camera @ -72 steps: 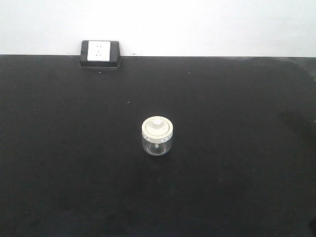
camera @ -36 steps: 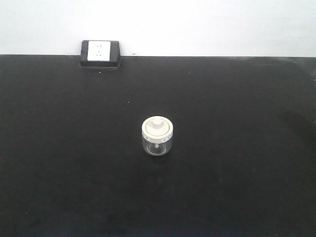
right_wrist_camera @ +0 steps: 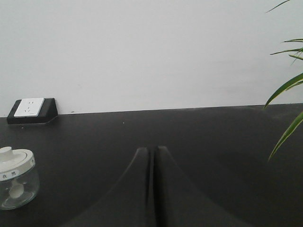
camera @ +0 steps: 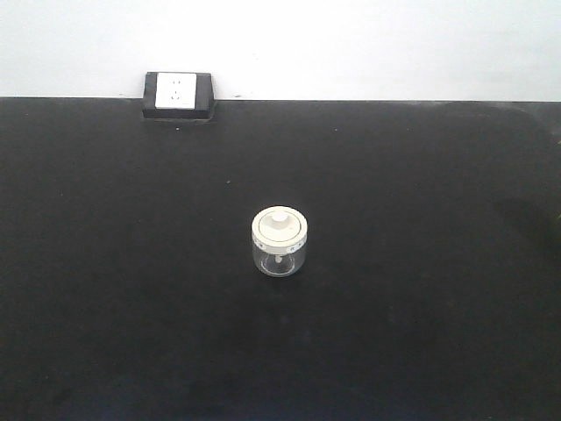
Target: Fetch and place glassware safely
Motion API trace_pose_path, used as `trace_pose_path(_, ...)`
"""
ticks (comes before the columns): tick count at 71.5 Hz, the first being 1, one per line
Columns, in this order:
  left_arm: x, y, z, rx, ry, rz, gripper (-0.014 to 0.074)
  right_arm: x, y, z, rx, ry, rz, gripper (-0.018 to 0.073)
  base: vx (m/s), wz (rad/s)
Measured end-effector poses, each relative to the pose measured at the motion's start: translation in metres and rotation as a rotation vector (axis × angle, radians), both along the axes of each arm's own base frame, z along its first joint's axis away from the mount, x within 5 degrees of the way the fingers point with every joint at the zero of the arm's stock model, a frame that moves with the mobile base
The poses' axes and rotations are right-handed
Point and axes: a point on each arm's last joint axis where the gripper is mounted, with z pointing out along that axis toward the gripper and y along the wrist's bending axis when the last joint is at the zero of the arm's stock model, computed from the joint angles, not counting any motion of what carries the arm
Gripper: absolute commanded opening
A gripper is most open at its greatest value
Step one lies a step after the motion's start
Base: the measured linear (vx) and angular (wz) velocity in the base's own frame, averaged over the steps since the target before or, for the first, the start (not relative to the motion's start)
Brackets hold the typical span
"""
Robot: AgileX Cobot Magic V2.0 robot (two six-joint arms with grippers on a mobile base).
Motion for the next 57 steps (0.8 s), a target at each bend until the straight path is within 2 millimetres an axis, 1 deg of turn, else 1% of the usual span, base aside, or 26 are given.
trace_pose_path(57, 0.0, 0.0, 0.0, 0.0, 0.0, 0.0, -0.0007, 0.0, 0.0, 0.0, 0.0, 0.0, 0.0, -0.0008, 0.0, 0.0)
